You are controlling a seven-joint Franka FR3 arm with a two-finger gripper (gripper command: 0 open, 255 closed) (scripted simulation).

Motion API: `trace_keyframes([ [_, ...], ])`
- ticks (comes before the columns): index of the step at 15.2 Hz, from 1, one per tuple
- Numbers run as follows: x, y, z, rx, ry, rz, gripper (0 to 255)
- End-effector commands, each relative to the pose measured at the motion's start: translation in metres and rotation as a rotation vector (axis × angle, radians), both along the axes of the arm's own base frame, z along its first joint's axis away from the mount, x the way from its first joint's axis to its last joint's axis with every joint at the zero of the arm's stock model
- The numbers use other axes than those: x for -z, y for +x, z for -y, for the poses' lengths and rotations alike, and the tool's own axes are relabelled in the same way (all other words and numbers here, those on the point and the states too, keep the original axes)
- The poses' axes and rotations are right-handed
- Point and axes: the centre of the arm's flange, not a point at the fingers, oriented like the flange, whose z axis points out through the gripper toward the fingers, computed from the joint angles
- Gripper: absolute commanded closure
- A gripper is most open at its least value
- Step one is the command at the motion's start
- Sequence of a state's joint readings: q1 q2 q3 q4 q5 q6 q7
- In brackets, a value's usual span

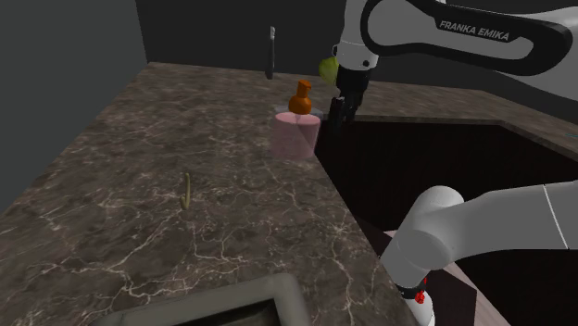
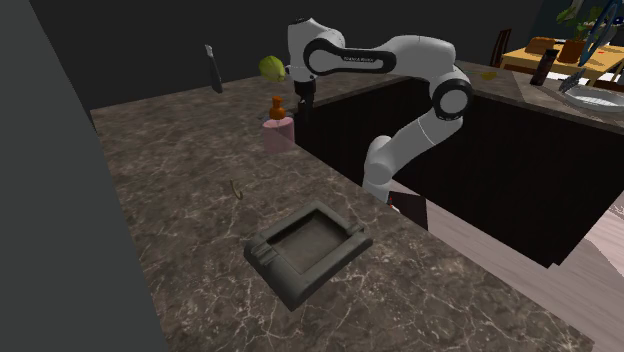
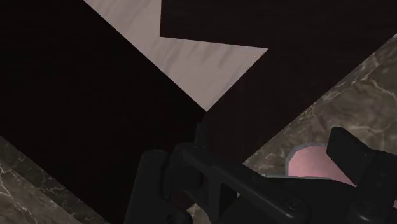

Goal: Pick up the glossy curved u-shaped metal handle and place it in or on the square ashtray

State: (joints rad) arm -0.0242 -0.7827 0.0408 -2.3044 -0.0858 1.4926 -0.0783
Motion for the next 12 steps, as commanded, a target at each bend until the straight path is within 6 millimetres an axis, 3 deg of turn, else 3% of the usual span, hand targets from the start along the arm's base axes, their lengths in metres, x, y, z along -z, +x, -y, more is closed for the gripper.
trace_keyframes([
  [1, 0.0, 0.0, 0.0, 0.0, 0.0, 0.0, 0],
  [12, 0.018, 0.006, -0.134, 0.248, 0.048, -0.016, 0],
])
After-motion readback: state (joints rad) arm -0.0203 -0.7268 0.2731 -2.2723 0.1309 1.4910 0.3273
